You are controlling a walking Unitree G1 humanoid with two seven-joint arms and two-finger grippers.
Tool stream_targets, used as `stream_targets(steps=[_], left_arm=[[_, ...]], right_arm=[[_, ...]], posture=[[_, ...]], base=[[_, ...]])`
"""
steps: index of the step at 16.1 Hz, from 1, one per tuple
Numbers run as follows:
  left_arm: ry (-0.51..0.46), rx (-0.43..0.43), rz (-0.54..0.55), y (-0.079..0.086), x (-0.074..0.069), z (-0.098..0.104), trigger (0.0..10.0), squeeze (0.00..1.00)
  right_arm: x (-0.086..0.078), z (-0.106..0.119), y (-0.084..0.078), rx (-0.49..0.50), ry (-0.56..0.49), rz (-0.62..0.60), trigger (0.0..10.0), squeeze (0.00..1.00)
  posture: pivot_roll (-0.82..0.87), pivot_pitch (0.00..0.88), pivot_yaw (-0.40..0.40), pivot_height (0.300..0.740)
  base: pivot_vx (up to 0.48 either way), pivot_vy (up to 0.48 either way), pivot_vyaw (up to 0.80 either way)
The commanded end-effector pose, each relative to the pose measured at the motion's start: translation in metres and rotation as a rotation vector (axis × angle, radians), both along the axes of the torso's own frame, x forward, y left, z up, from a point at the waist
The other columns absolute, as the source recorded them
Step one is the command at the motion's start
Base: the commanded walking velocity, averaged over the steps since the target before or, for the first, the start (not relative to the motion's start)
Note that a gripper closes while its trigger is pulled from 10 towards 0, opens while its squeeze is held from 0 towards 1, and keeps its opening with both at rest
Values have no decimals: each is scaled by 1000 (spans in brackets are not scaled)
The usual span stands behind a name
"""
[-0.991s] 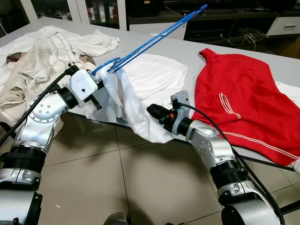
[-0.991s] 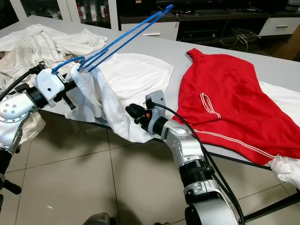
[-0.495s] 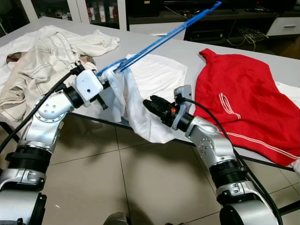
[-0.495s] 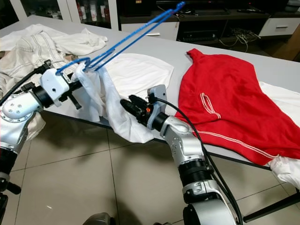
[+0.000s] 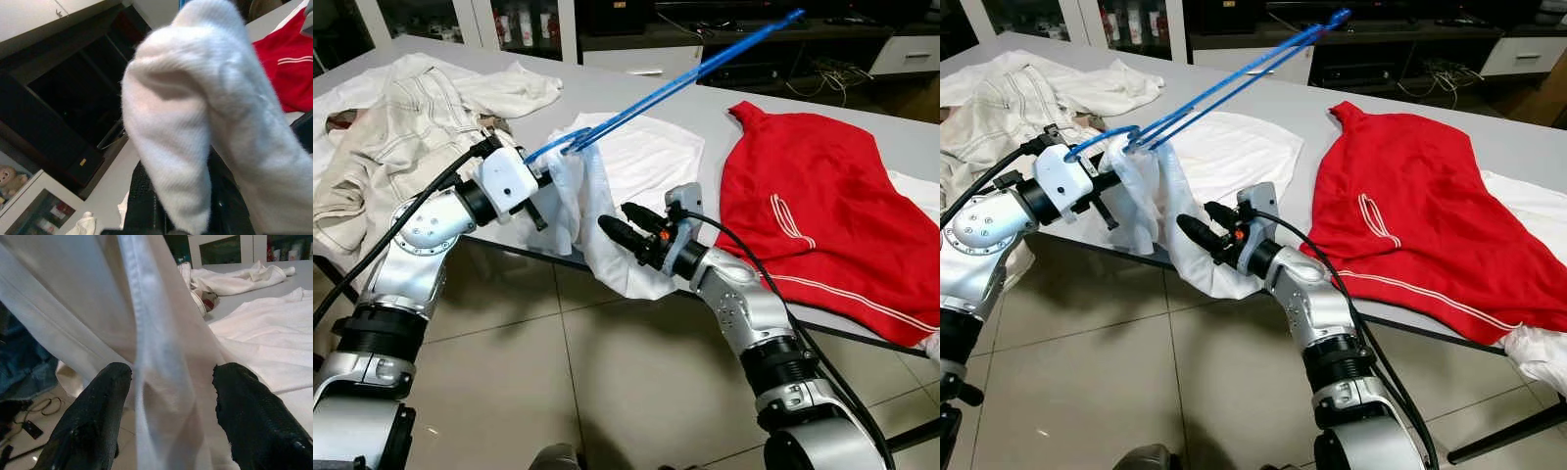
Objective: Hang hanger
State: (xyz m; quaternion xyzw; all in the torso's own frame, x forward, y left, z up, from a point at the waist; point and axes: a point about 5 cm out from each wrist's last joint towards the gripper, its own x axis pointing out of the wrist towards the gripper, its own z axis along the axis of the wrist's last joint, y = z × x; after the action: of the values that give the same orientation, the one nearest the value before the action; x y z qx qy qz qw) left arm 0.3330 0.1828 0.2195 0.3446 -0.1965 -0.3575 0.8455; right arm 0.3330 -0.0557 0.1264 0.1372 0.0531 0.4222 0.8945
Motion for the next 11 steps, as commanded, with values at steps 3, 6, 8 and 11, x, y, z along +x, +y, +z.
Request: stream_targets(steps=[3,6,8,11], left_arm=[[-2,-1,-35,-6,-3,2,0,0],[1,1,-41,-7,-4,2,0,0],[2,3,-45,-8,-4,2,0,0],[3,6,-46,-8,-4,3,0,0]], right_arm=[[6,9,8,-16,-50,-5,10000,0],[6,5,13,-23,-46,17,10000,0],[-1,1,21,-16,-32,96,5137,0],[-10,-9,26,-6,-2,165,0,0]], posture=[[134,23,-44,740],[137,24,-41,740],[139,27,-40,740],[140,29,-41,740]], base=[[0,0,0],[0,0,0],[0,0,0],[0,0,0]])
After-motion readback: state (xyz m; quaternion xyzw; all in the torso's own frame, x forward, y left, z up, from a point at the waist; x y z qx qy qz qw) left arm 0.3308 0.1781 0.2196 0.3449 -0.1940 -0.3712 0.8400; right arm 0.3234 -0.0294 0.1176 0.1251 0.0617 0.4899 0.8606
